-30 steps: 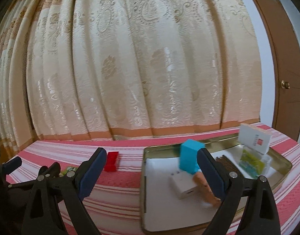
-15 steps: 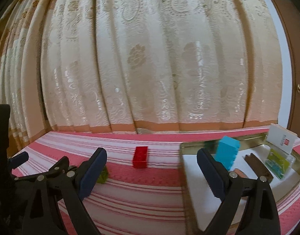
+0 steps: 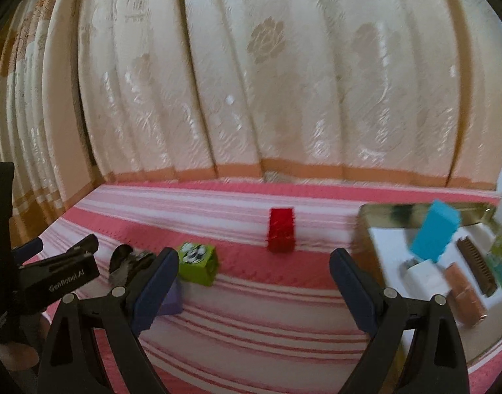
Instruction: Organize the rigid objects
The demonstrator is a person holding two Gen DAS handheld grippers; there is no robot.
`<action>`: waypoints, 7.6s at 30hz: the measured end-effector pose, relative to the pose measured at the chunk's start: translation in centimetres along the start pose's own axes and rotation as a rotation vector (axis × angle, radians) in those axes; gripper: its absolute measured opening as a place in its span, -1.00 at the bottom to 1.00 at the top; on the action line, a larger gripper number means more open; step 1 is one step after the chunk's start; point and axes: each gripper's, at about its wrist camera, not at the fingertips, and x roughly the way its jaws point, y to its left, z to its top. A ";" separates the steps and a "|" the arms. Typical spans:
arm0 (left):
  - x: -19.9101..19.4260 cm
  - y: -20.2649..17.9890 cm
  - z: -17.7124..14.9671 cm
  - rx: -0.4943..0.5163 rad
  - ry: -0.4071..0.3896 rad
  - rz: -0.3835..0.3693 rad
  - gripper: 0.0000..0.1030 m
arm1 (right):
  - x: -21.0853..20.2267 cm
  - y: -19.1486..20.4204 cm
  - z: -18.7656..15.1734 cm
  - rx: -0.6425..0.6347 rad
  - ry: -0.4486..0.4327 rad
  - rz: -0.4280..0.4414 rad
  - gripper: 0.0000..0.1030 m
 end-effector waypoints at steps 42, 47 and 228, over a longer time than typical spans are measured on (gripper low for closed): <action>-0.3 -3.5 0.2 0.184 0.011 -0.206 0.98 | 0.8 1.6 -2.6 -0.038 0.140 0.123 -0.16; 0.8 -5.2 0.1 0.256 0.086 -0.225 0.87 | 0.3 0.5 -2.8 -0.033 0.121 0.090 -0.16; -12.7 -30.9 -4.8 0.258 -0.062 -0.350 0.95 | -6.4 -25.0 -0.3 0.032 -0.071 -0.201 0.72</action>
